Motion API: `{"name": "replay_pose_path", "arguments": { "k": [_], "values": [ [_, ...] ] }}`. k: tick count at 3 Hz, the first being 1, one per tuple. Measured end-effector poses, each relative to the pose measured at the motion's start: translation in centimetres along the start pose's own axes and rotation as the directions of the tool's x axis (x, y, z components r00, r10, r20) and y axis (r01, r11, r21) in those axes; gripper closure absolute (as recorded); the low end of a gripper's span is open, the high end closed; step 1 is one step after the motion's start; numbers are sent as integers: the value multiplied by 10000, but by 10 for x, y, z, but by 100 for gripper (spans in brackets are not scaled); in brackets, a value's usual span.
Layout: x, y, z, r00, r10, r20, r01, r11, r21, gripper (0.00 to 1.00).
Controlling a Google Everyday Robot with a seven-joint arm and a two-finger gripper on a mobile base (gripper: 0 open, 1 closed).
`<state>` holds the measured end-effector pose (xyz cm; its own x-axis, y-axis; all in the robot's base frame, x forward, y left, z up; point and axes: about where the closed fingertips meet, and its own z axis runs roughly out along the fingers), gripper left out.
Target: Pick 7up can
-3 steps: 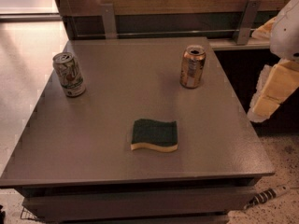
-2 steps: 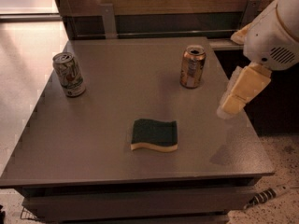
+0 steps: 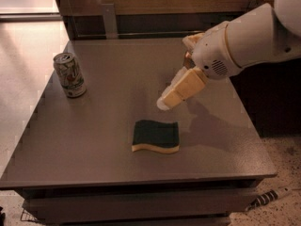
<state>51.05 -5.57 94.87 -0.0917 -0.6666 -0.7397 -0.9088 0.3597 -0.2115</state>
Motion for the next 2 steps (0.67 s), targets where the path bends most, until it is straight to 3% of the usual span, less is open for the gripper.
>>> {"name": "replay_pose_path", "arguments": {
  "k": [1, 2],
  "values": [
    [-45, -11, 38, 9749, 8, 2226, -26, 10000, 81, 0],
    [-44, -10, 37, 9765, 2, 2154, -17, 10000, 72, 0]
  ]
}}
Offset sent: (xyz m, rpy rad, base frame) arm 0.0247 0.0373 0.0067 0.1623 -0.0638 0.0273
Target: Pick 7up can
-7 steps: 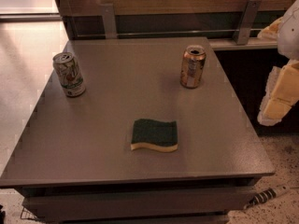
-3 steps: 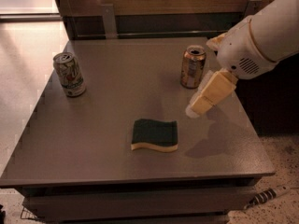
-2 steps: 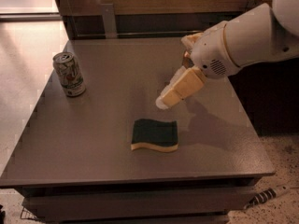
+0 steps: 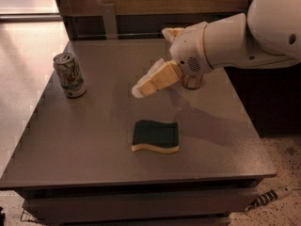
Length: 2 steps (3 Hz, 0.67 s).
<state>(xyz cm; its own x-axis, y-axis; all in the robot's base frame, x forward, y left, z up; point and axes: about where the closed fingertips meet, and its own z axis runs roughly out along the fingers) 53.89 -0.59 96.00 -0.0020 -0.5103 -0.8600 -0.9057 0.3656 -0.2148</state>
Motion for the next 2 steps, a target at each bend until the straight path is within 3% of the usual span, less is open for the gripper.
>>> {"name": "replay_pose_path", "arguments": {
  "k": [1, 2],
  "values": [
    [-1, -9, 28, 9998, 70, 182, -71, 10000, 57, 0],
    [-4, -21, 64, 9969, 213, 758, -223, 9997, 121, 0]
  ]
}}
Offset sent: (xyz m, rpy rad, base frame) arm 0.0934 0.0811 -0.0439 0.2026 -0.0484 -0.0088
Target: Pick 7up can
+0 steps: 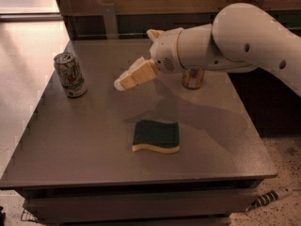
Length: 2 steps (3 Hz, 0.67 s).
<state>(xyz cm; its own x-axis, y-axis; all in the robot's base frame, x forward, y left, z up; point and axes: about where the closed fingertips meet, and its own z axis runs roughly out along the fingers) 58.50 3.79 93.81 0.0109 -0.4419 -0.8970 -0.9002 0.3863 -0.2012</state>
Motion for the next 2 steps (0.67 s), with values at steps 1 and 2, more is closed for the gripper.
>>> {"name": "replay_pose_path", "arguments": {
  "k": [1, 2],
  "values": [
    [-2, -7, 49, 9925, 188, 1210, -191, 9998, 12, 0],
    [-6, -6, 73, 9828, 258, 1831, -243, 9996, -105, 0]
  ]
}}
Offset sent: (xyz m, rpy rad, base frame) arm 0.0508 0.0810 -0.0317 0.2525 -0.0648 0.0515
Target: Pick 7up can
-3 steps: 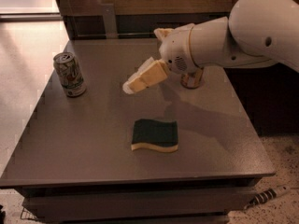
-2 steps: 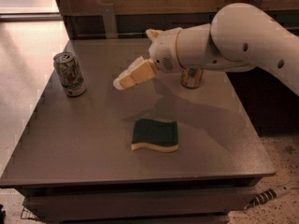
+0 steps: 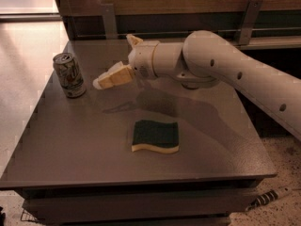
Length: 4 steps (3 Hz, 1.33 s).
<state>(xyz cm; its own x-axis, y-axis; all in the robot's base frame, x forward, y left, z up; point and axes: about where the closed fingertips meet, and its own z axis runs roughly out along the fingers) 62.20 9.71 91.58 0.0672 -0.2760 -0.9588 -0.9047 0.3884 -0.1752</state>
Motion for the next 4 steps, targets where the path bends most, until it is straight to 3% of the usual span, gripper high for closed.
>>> {"name": "replay_pose_path", "arguments": {
  "k": [2, 4],
  "values": [
    [-5, 12, 63, 9932, 468, 1069, -376, 9956, -862, 0],
    [-16, 54, 95, 9851, 1048, 1366, -858, 9867, -1382, 0]
  ]
}}
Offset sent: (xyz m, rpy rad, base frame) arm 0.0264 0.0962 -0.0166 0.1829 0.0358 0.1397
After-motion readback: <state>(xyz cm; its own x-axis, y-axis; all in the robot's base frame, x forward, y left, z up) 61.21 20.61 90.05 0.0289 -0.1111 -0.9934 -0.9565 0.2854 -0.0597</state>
